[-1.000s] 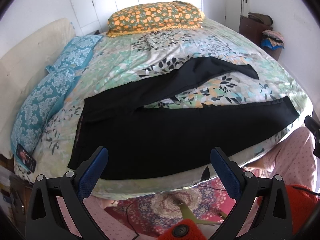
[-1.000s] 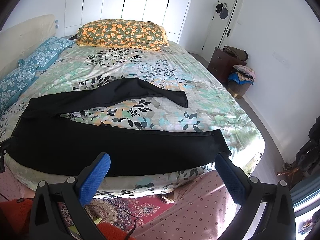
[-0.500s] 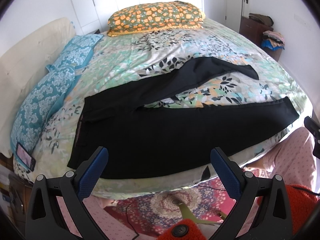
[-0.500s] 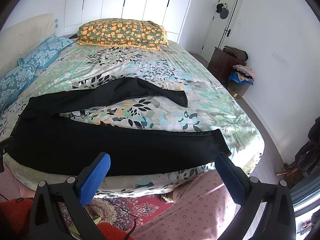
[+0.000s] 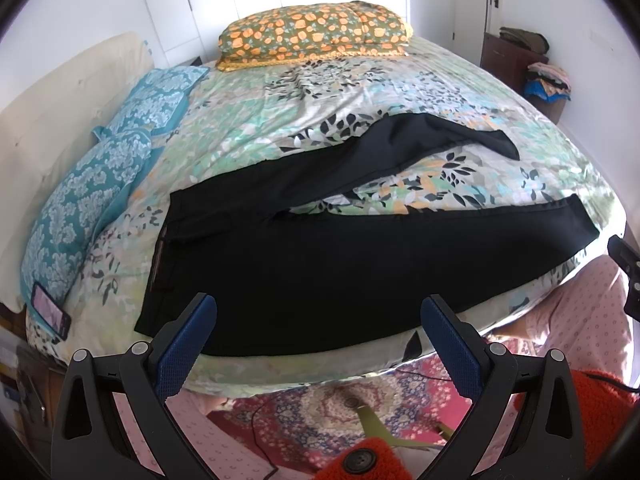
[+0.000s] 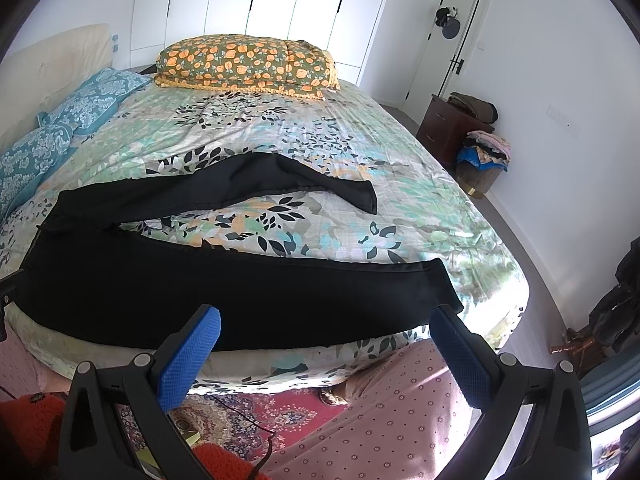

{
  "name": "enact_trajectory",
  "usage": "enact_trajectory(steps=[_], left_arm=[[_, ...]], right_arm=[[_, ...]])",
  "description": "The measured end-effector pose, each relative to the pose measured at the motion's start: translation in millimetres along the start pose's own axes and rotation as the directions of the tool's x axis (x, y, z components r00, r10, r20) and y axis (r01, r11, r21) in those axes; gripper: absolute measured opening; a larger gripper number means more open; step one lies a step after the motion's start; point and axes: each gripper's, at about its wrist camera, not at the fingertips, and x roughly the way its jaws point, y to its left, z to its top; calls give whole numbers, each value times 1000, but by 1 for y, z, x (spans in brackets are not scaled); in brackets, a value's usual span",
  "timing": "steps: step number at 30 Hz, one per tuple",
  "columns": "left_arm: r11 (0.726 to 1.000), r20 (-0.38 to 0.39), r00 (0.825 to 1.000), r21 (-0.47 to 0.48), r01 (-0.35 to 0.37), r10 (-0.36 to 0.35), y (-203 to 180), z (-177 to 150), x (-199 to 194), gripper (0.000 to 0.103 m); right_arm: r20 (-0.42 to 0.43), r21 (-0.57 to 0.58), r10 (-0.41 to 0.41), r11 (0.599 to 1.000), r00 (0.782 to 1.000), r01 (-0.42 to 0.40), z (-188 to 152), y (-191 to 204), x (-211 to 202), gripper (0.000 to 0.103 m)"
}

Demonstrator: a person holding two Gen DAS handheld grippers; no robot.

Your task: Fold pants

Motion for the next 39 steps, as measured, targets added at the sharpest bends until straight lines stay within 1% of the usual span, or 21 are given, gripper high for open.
enact_trajectory(steps=[29,31,35,39], left_arm=[[1000,-4,1000,-10,3,-3,8,-5,3,102],[1000,-3,1000,-19,11,-11,10,-6,3,102],[999,1,1000,-31,23,-23,13,-3,4,102],[999,-7,999,-31,41,-41,12,1,9,102]], right_arm=[[-5,-9,6,1000,1000,-6,-4,3,3,103],[2,-11,26,1000,1000,-26,-2,5,3,103],[47,-33,101,994,994,-100,1,11,-2,103],[123,-68,177,983,976,-170,8,19,-12,103]])
